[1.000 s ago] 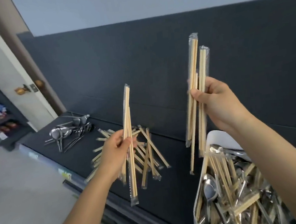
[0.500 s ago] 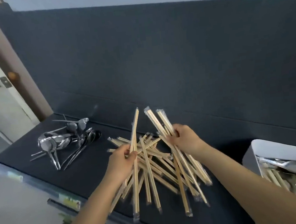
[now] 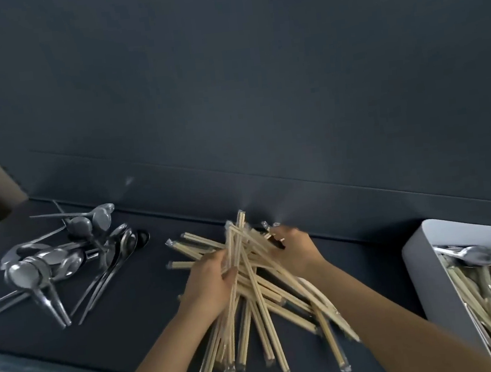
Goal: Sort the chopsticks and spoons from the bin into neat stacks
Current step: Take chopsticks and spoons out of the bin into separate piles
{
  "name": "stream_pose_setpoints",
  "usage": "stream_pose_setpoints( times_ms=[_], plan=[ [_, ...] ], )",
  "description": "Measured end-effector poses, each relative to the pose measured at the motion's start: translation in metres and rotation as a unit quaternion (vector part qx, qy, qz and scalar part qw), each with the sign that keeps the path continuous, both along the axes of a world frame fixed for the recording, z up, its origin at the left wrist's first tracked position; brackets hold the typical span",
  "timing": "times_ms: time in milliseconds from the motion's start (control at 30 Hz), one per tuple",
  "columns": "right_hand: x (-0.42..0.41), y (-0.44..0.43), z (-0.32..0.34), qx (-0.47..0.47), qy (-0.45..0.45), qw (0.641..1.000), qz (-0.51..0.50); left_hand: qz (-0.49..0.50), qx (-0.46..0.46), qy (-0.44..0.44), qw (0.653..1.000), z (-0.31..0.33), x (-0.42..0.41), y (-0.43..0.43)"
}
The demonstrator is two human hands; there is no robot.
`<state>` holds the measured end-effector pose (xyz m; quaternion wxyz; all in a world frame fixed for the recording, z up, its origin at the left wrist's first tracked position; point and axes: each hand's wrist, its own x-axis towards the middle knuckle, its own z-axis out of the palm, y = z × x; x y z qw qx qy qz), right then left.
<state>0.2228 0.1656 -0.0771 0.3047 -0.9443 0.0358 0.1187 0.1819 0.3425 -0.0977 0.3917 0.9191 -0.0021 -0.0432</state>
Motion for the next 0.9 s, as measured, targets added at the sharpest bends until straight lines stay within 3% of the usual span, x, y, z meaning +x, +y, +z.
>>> stream_pose_setpoints(
  times_ms=[333, 633, 900],
  plan=[
    [-0.033, -0.045, 0.027, -0.008, -0.074, 0.997, -0.008, -0.111, 0.093, -0.108, 0.984, 0.025, 0.005, -0.042],
    [-0.092, -0.15, 0.078, -0.036, -0.185, 0.978, -0.091, -0.24, 0.042, -0.18, 0.953, 0.042, -0.006, -0.149],
    [-0.136, -0.262, 0.075, -0.048, -0.175, 0.973, -0.145, -0.289, 0.049, -0.184, 0.938, 0.057, -0.034, -0.243]
  ],
)
